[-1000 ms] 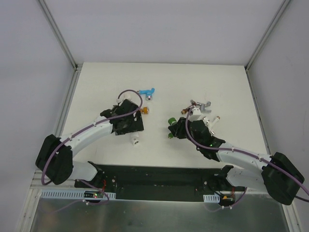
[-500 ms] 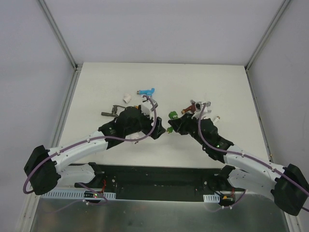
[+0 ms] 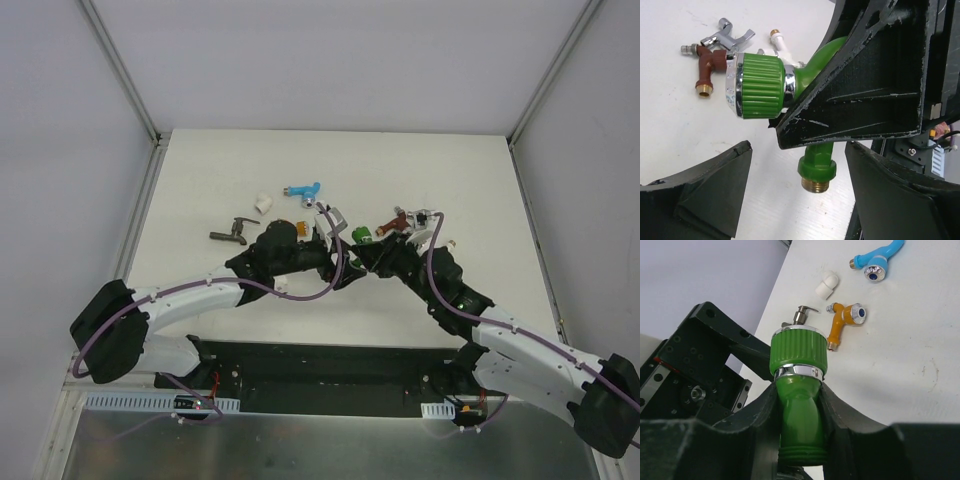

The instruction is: Install the water faucets

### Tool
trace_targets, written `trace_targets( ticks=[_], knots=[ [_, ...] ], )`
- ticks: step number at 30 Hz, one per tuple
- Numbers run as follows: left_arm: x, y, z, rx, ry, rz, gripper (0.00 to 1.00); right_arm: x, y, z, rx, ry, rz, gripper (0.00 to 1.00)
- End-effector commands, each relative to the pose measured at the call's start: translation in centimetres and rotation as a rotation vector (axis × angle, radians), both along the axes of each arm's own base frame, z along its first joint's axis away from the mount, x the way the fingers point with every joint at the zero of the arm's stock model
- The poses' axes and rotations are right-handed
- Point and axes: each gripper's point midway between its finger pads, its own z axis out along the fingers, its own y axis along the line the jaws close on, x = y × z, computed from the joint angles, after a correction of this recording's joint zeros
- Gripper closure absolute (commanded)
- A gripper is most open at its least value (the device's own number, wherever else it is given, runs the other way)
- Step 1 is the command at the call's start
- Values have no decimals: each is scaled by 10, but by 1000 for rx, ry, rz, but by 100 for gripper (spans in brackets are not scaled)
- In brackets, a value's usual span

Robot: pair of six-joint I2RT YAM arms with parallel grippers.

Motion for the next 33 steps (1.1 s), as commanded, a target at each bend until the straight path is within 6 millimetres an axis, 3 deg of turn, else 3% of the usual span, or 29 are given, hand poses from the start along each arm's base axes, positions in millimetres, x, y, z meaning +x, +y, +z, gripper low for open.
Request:
trace_targets(
  ticks=[1,2,5,9,11,16,19,25,33],
  knots=[
    [-4,-15,17,-81,-63,-62,24,-4,5,40,117,-55,21,100],
    [-3,-16,15,-79,-58,-60,26,-5,5,40,116,-56,24,100],
    [0,-19,15,-87,-52,-57,44,-6,6,40,116,-53,30,100],
    [-2,-18,13,-83,-52,-60,79,-8,3,40,116,-54,27,99],
    [-1,-13,11,-69,-66,-42,100,-9,1,39,104,-54,28,92],
    [16,17,2,12,-141,64,100,-17,-2,35,37,-21,59,56],
    [17,35,1,56,-255,68,100,-28,-4,32,-10,27,121,44],
    [3,49,1,133,-408,-28,100,-51,-5,39,-58,55,282,36],
    [-7,42,10,146,-509,-150,100,-66,16,49,-74,81,496,38]
  ],
)
